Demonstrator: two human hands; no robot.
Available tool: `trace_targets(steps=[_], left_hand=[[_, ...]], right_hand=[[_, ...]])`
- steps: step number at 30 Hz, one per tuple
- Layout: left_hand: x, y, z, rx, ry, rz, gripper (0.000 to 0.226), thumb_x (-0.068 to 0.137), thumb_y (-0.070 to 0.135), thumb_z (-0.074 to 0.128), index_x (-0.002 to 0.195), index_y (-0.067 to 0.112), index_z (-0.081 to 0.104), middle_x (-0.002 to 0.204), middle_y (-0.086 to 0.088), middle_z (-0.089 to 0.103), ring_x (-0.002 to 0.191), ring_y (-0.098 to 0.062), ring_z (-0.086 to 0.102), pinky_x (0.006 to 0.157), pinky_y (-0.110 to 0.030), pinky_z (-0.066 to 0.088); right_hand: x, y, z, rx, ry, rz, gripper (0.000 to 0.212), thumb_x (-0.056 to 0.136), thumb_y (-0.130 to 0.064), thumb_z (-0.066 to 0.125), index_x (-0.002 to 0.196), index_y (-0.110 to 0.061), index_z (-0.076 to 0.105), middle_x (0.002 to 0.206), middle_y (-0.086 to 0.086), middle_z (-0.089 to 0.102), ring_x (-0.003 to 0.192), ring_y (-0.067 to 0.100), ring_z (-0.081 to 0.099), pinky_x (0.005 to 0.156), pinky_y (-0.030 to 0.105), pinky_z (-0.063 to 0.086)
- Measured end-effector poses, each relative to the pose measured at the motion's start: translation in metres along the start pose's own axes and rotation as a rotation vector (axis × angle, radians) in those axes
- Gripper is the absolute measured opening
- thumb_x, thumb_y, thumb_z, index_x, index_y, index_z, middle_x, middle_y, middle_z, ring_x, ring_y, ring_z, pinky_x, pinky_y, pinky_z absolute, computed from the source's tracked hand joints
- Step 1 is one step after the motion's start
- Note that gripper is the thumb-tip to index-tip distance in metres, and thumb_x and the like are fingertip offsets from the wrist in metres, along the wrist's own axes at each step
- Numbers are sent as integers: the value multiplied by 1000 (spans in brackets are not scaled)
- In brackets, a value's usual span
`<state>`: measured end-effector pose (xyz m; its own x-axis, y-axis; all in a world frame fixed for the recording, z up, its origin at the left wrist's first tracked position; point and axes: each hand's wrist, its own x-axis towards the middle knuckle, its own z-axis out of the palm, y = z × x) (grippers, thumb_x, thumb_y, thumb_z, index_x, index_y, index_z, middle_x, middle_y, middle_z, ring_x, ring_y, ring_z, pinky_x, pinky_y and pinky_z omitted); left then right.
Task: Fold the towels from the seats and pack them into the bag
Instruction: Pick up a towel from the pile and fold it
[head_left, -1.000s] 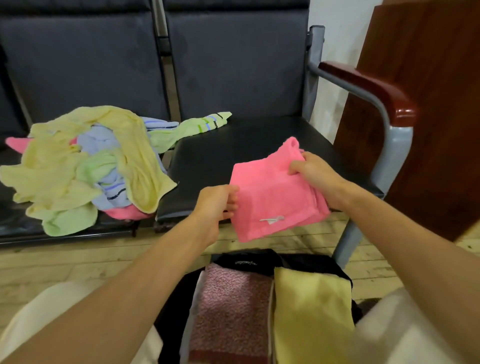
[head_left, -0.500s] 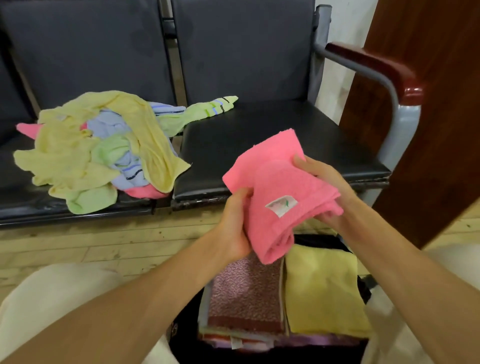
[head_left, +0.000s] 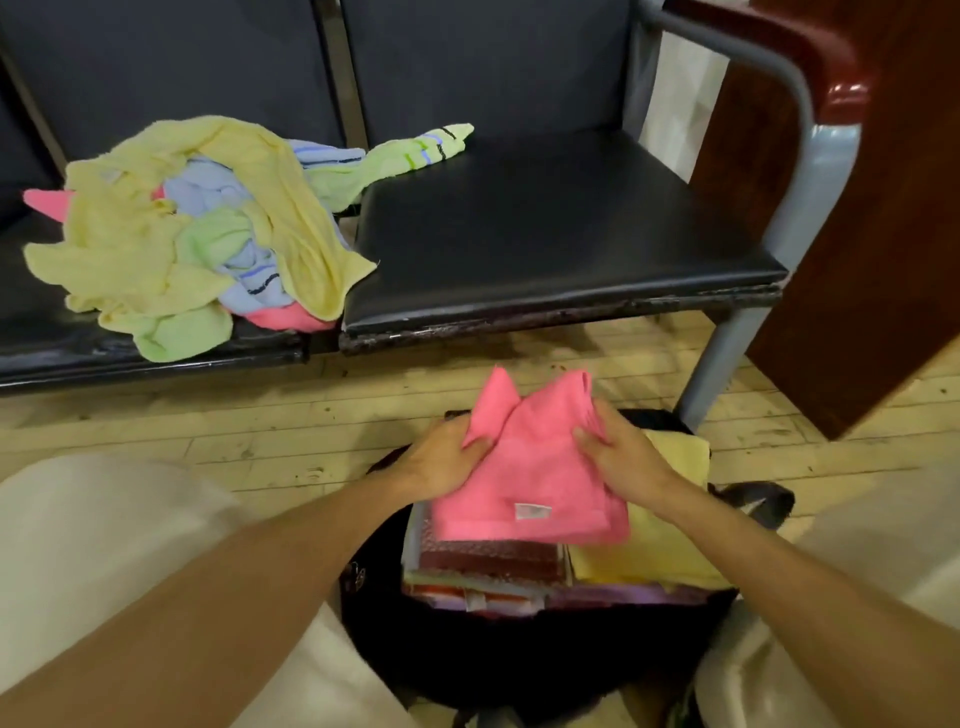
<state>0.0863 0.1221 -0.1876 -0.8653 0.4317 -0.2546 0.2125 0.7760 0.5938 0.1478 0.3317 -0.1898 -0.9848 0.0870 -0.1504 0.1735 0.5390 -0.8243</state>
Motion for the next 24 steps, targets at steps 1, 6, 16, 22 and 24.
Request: trace_targets(steps=[1,6,16,22,24], left_hand=[[2,-6,1,25,-27,-18,36,100,31,43,120,4,57,116,-14,64,104,-30,61,87,-40,48],[15,-22,7,204,-158,-170,30,99,23,41,107,1,61,96,-14,65,78,-23,60,59,-32,46],[24,-39,4,331,-170,-364,20,100,18,45,107,7,60,83,-1,57,73,-16,56,58,-25,40],[16,-25,-2,228,-200,-421,23,100,21,45,118,9,50,100,-9,62,81,-23,67,71,-36,59],[8,-18,-6,243,-210,-415,31,99,22,46,127,9,44,106,-10,61,85,-23,67,68,-34,60]], right_hand=[[0,8,10,11,5,42,40,101,-17,46,141,-12,41,129,7,59,120,29,55,99,39,44],[-3,23,47,60,41,156,40,103,-17,41,142,-13,35,110,9,63,88,22,61,70,26,46],[14,27,75,-44,-51,281,23,99,-13,48,120,-5,43,95,1,58,83,22,56,63,24,36],[10,15,63,-206,-109,344,29,93,-8,49,121,1,50,120,17,58,110,34,57,76,29,42],[6,10,50,-261,-132,338,12,88,-6,48,94,-6,59,112,16,62,105,33,59,73,29,43]])
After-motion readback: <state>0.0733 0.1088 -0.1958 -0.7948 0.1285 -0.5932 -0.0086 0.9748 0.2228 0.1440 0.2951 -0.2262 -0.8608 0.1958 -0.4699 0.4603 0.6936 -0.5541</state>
